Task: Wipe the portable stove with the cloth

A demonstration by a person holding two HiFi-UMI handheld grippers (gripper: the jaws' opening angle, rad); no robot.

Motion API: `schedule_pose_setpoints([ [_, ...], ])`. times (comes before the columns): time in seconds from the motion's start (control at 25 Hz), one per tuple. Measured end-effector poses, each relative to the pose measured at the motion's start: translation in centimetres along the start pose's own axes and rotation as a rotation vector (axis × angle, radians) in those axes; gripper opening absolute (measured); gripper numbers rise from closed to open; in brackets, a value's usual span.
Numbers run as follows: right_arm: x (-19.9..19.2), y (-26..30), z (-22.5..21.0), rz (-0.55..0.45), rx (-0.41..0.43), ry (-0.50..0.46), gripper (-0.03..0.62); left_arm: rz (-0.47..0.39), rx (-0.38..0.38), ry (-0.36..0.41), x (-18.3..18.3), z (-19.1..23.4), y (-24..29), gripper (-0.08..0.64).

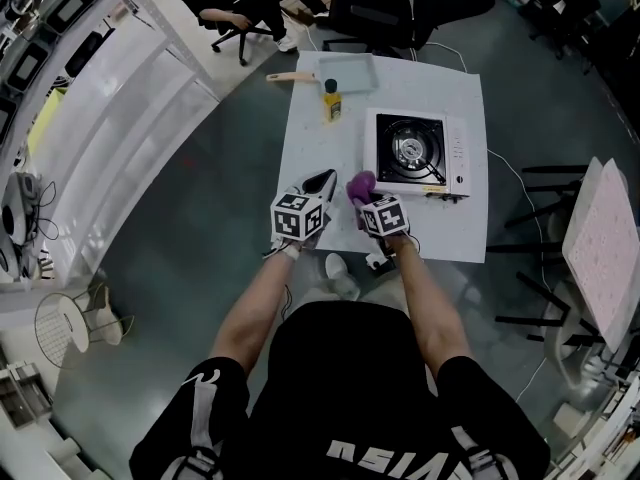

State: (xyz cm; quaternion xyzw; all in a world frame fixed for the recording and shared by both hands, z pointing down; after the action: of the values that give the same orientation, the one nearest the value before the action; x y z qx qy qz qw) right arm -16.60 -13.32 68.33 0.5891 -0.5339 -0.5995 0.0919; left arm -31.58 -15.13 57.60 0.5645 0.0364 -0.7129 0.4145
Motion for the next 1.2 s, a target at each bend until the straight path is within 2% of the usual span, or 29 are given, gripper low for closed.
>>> schedule_pose_setpoints([
  [0.2,1.0,0.9,-0.7,0.000,-0.027,0.070,0.098,0.007,0.005,0.005,0.3,0.9,0.2,0.009],
  [0.52,3.8,2.3,-1.7,0.003,-0.066,0.130,0.098,0.013,0.013,-0.002,1.2,2.7,1.3,0.009],
  [0.8,6.3,4.0,-2.8,0.022,-0.094,0.179,0.098,0.023,-0.007,-0.011,2.3,4.4,3.5,0.009],
  [1.2,11.0,5.9,-4.9,-0.012,-0.131,0.301,0.098,0.028,-0.026,-0.011,4.3,7.4,6.0,0.009],
])
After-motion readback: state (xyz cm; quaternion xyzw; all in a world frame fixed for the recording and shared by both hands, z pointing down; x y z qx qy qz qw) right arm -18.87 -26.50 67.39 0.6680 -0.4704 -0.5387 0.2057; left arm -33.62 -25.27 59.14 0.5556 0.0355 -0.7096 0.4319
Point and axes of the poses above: the fingertips, and each gripper's own axes: y forward along the fingers, z to its left, x out of its top, the point moved 7 cm from there along -y, backward along the fingers
